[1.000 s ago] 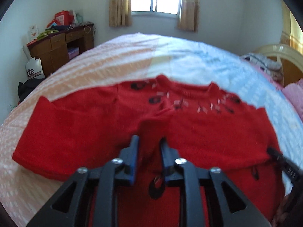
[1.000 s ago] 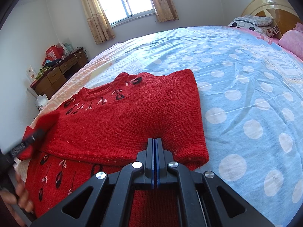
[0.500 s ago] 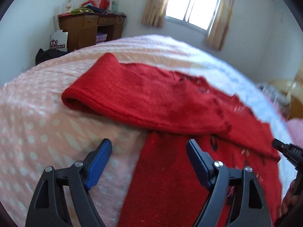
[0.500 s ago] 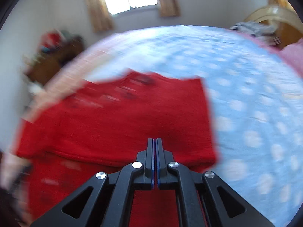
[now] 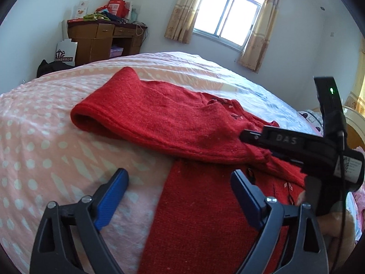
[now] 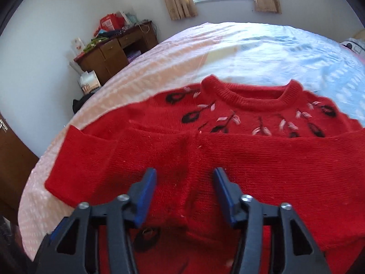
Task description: Fold small clothes
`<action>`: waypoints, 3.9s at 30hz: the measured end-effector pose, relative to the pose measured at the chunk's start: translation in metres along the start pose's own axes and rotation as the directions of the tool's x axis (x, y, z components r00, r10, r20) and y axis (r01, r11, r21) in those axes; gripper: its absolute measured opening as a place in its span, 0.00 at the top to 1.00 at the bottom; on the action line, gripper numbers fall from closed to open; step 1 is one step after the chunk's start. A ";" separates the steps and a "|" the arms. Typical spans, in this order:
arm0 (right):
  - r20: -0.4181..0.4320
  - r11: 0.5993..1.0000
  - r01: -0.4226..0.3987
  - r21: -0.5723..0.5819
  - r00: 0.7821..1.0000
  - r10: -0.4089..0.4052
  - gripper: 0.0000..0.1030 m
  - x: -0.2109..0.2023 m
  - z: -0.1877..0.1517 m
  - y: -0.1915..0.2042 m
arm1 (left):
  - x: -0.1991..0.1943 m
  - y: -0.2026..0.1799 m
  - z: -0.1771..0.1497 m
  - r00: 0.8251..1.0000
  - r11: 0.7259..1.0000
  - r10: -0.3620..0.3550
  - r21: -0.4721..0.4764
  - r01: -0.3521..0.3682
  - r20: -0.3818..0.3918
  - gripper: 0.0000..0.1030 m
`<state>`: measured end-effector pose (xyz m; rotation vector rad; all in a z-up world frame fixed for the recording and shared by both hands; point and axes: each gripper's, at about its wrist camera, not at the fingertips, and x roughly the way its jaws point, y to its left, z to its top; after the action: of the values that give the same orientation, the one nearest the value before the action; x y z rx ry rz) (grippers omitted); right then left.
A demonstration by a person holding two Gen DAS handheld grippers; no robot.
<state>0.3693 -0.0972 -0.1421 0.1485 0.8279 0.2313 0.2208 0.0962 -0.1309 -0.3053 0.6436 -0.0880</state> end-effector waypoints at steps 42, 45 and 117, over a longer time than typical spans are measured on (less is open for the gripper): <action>0.065 0.927 0.370 0.055 0.926 -0.373 0.91 -0.109 -0.020 -0.165 | 0.013 -0.006 0.006 0.999 0.999 0.043 0.029 -0.042 -0.016 0.05; 0.024 0.933 0.348 0.090 0.936 -0.351 0.88 -0.100 -0.032 -0.178 | 0.014 -0.008 0.004 0.999 0.998 0.052 0.036 -0.051 -0.015 0.05; -0.118 0.986 -0.002 0.168 0.993 0.022 0.58 -0.285 -0.297 -0.120 | -0.139 0.037 -0.131 0.882 0.971 -0.203 0.032 0.238 -0.425 0.48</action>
<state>-0.0198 -0.2753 -0.1645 0.3003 0.9660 0.1829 0.0300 0.1223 -0.1614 -0.2798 1.0292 -0.4084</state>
